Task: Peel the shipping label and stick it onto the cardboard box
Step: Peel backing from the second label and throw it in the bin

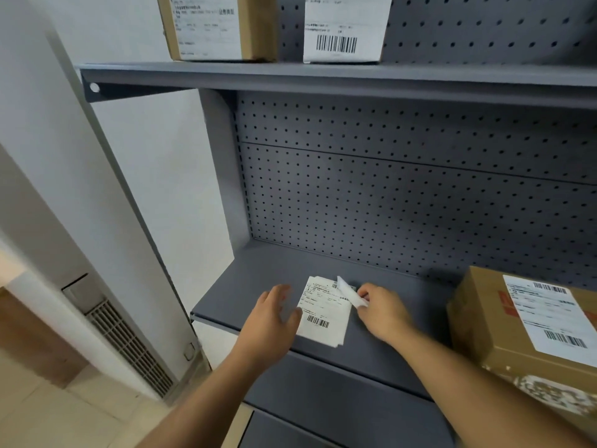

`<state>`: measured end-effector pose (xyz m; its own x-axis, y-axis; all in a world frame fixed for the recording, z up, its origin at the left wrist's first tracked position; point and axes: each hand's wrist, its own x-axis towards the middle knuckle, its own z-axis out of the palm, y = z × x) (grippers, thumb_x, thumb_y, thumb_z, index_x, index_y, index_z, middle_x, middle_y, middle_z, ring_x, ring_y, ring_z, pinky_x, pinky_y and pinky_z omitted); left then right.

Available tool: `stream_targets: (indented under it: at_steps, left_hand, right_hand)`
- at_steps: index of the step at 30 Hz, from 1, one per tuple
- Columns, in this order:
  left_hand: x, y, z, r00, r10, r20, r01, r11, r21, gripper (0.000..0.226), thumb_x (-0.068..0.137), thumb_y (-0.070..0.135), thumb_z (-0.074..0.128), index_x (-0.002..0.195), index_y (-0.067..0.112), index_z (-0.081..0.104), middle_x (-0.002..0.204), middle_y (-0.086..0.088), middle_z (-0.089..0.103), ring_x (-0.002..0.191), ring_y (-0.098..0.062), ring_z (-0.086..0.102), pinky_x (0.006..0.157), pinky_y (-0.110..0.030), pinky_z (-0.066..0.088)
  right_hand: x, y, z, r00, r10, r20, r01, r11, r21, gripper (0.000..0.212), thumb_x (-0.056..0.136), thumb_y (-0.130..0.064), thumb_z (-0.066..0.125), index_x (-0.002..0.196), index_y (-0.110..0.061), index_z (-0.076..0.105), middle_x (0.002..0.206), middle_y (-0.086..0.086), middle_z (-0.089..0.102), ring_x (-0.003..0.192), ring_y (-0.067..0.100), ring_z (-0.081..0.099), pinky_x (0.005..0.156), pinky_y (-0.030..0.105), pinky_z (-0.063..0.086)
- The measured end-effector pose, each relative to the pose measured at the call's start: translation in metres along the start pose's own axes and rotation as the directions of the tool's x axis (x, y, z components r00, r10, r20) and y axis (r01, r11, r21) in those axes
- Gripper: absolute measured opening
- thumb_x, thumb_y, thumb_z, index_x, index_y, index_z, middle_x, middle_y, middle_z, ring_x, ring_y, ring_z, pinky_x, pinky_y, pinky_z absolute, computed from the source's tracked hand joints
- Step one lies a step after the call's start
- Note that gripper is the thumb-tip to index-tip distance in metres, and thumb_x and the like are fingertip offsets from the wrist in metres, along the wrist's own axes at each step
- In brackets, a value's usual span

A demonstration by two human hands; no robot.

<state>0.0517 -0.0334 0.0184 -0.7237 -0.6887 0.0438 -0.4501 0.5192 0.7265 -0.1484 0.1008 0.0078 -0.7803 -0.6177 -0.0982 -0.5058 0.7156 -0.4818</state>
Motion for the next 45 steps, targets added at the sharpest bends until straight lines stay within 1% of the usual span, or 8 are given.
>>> stream_targets:
  at_steps: [11,17,25,29,31,35,41,45]
  left_hand:
    - [0.009,0.019,0.009,0.966,0.244,0.085,-0.230,0.961,-0.151,0.043,0.088,0.028,0.073,0.123,0.050,0.060,0.123,0.023,0.056,0.109,0.011,0.055,0.084,-0.005,0.046]
    - [0.002,0.014,0.000,0.981,0.185,0.066,-0.177,0.977,-0.116,0.036,0.090,0.030,0.074,0.124,0.039,0.064,0.105,0.031,0.055,0.095,0.007,0.060,0.074,0.000,0.043]
    - [-0.014,-0.005,-0.019,0.995,0.083,-0.055,-0.092,0.980,-0.176,0.008,0.093,0.034,0.068,0.087,0.033,0.073,0.074,0.013,0.070,0.068,-0.001,0.061,0.060,-0.015,0.045]
    - [-0.023,-0.012,-0.032,0.992,-0.050,-0.113,0.011,0.947,-0.321,0.009,0.094,0.027,0.067,0.086,0.030,0.071,0.078,0.005,0.073,0.066,-0.011,0.065,0.065,-0.034,0.053]
    - [-0.029,-0.013,-0.035,0.982,-0.097,-0.162,0.037,0.939,-0.341,0.006,0.092,0.026,0.069,0.087,0.029,0.068,0.078,0.004,0.073,0.070,-0.018,0.068,0.066,-0.039,0.057]
    - [-0.051,-0.016,-0.039,0.962,-0.108,-0.249,0.045,0.968,-0.245,0.013,0.090,0.022,0.070,0.081,0.030,0.065,0.072,0.005,0.070,0.065,-0.014,0.064,0.056,-0.024,0.050]
    - [-0.088,-0.025,-0.050,0.974,-0.132,-0.182,0.077,0.956,-0.283,0.006,0.089,0.029,0.074,0.091,0.033,0.078,0.088,0.017,0.078,0.083,0.001,0.072,0.082,-0.031,0.062]
    - [-0.113,-0.026,-0.056,0.938,-0.197,-0.285,0.127,0.961,-0.247,0.009,0.085,0.033,0.077,0.085,0.031,0.069,0.075,0.010,0.070,0.062,-0.002,0.062,0.059,-0.019,0.054]
  right_hand:
    - [-0.023,-0.051,-0.003,0.975,0.078,0.208,-0.202,0.703,0.682,0.025,0.080,-0.006,0.079,0.097,-0.022,0.071,0.101,0.004,0.074,0.091,0.021,0.073,0.083,0.036,0.060]
    - [-0.038,-0.068,0.002,0.959,0.049,0.279,-0.251,0.603,0.757,0.022,0.078,-0.008,0.083,0.096,-0.015,0.073,0.105,0.011,0.078,0.089,0.023,0.075,0.069,0.031,0.057]
    - [-0.050,-0.081,0.012,0.948,-0.087,0.307,-0.190,0.618,0.762,0.022,0.081,-0.014,0.081,0.102,-0.015,0.076,0.092,-0.001,0.070,0.079,0.012,0.063,0.070,0.025,0.049]
    - [-0.054,-0.087,0.021,0.931,-0.118,0.345,-0.208,0.606,0.768,0.017,0.088,-0.011,0.076,0.105,-0.015,0.076,0.107,0.005,0.077,0.094,0.017,0.073,0.085,0.032,0.060]
    - [-0.060,-0.092,0.025,0.924,-0.119,0.362,-0.240,0.557,0.795,0.011,0.090,-0.008,0.075,0.101,-0.012,0.074,0.098,0.008,0.078,0.082,0.017,0.074,0.075,0.031,0.062]
    - [-0.069,-0.111,0.036,0.932,-0.065,0.357,-0.283,0.485,0.827,0.011,0.088,0.000,0.076,0.092,-0.009,0.071,0.093,0.013,0.075,0.066,0.015,0.071,0.060,0.025,0.058]
    - [-0.080,-0.126,0.048,0.901,-0.077,0.427,-0.358,0.423,0.832,0.011,0.093,0.008,0.062,0.092,0.002,0.072,0.098,0.022,0.075,0.077,0.024,0.077,0.073,0.032,0.063]
    - [-0.097,-0.132,0.054,0.825,-0.219,0.520,-0.399,0.425,0.812,0.010,0.094,0.000,0.064,0.088,0.003,0.072,0.098,0.028,0.075,0.084,0.028,0.073,0.080,0.035,0.062]
